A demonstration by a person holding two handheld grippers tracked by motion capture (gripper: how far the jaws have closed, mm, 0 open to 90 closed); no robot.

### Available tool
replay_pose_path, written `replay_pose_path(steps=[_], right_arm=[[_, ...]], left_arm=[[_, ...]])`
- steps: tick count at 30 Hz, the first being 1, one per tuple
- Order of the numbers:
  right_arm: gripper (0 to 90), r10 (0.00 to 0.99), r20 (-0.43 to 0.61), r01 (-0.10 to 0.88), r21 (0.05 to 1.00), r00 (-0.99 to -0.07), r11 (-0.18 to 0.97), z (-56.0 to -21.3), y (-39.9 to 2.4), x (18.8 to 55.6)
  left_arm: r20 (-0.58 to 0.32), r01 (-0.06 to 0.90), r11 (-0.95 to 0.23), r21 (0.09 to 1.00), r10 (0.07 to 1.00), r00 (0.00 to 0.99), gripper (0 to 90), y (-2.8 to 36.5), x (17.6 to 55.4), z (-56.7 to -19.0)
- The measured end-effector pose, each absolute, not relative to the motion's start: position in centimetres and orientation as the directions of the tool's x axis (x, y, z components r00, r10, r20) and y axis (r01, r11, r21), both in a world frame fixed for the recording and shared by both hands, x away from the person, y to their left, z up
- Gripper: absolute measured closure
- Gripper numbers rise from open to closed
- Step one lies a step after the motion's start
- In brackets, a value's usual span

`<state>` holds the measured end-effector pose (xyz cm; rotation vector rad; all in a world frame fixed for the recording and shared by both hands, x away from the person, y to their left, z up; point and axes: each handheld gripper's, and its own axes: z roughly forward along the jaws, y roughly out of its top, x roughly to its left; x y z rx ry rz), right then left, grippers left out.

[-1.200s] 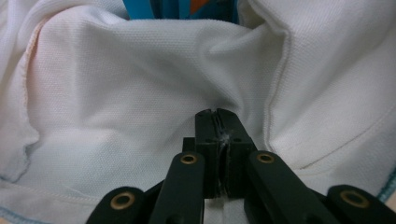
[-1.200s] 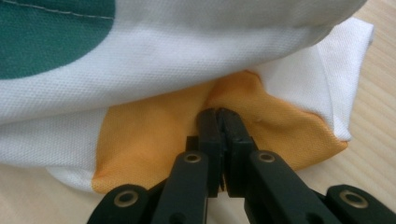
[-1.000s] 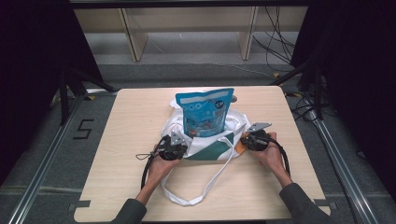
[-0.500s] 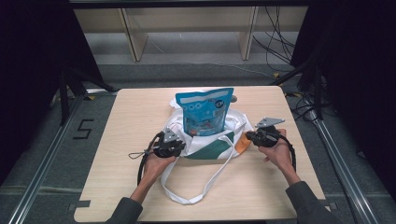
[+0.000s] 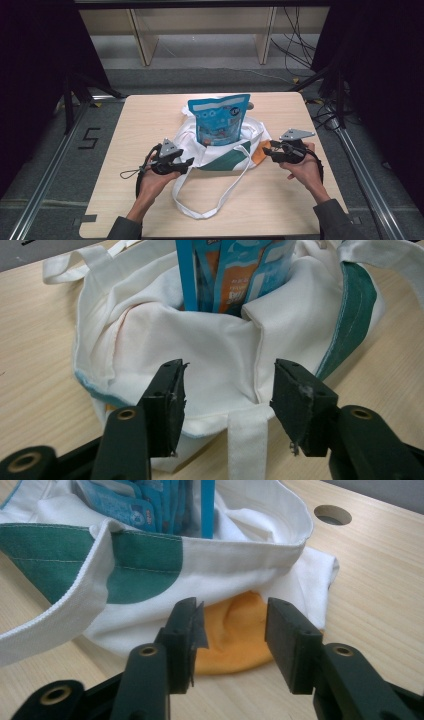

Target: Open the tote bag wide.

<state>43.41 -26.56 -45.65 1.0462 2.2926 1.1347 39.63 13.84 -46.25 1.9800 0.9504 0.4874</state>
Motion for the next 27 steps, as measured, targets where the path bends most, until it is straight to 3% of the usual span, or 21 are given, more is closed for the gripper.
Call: replay_pose_path(steps=[2, 6, 27], right_arm=[[51.5, 0.768, 0.009, 0.469, 0.796, -0.641, 0.383, -45.6, -26.3, 43.1], [48.7, 0.762, 0.017, 0.478, 0.788, -0.648, 0.389, -45.6, -26.2, 42.7], [40.0, 0.721, -0.019, 0.428, 0.794, -0.693, 0.432, -45.8, -25.6, 40.6]], left_arm=[[-0.006, 0.436, -0.348, 0.83, 0.777, 0.63, 42.9, 14.1, 39.5, -46.2], [-0.084, 0.463, -0.27, 0.844, 0.786, 0.612, 41.2, 14.5, 39.2, -46.2], [-0.042, 0.441, -0.3, 0.846, 0.787, 0.615, 31.8, 14.6, 35.5, -47.0]])
